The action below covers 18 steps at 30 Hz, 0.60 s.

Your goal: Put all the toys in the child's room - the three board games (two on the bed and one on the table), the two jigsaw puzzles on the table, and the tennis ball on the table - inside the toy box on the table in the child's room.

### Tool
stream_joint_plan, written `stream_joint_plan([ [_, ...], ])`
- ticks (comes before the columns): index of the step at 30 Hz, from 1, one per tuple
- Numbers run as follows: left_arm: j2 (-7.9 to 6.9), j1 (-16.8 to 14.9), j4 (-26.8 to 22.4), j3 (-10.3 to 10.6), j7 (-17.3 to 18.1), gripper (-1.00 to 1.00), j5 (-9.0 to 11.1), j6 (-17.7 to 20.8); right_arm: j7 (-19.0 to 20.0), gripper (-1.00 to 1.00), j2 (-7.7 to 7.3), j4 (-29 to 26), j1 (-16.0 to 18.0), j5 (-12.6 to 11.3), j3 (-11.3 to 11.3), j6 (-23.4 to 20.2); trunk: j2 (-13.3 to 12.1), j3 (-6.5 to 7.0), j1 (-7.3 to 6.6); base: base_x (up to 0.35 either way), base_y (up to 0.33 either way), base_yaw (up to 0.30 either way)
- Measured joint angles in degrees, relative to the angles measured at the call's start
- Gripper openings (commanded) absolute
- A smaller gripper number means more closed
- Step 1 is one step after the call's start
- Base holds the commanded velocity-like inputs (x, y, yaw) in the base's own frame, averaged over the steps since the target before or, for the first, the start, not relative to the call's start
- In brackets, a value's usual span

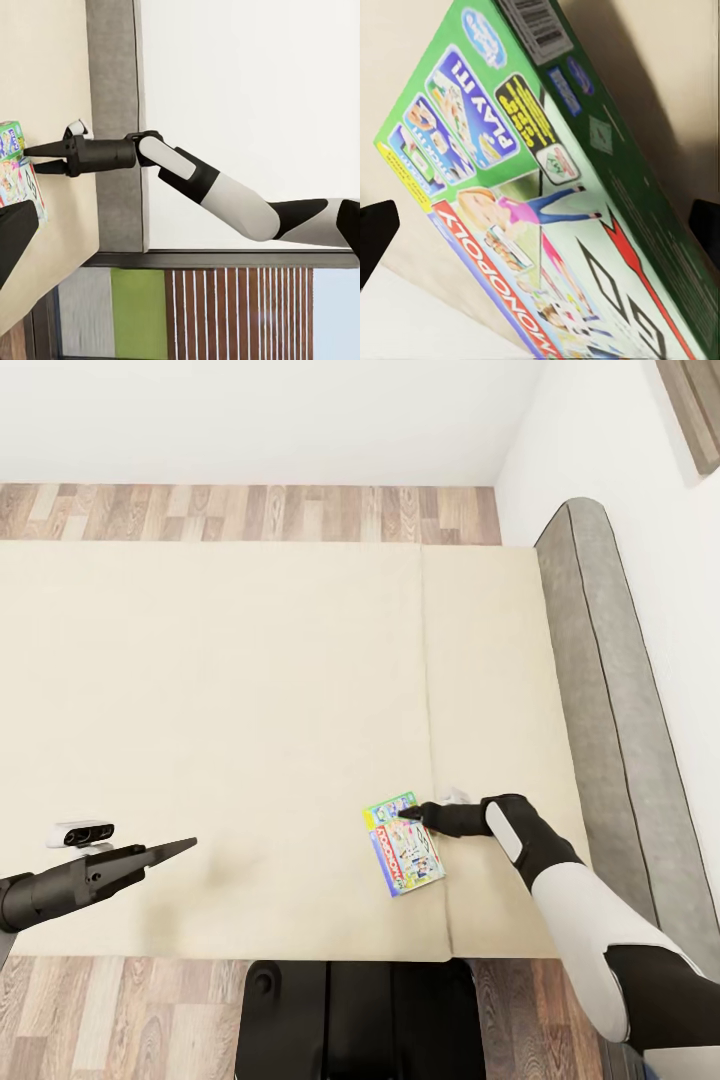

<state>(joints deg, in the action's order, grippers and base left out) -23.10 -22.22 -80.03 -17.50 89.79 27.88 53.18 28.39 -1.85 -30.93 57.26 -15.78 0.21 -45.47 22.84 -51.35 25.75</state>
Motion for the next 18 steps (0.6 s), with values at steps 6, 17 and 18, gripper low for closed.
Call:
stream_joint_plan([
  [6, 0.0, 0.0, 0.0, 0.0, 0.0, 1.0, 0.0, 0.0, 0.0, 1.0, -0.23, 0.0, 0.1, 0.2, 0.1, -1.0, 0.0, 0.0, 0.0, 0.0, 0.0, 0.0],
  [17, 0.0, 0.0, 0.0, 0.0, 0.0, 1.0, 0.0, 0.0, -0.1, 1.0, -0.06, 0.0, 0.1, 0.7, 0.2, -2.6, 0.0, 0.0, 0.0, 0.0, 0.0, 0.0],
  [18, 0.0, 0.0, 0.0, 0.0, 0.0, 1.0, 0.0, 0.0, -0.1, 1.0, 0.01, 0.0, 0.1, 0.7, 0.2, -2.7, 0.0, 0.0, 0.0, 0.0, 0.0, 0.0],
])
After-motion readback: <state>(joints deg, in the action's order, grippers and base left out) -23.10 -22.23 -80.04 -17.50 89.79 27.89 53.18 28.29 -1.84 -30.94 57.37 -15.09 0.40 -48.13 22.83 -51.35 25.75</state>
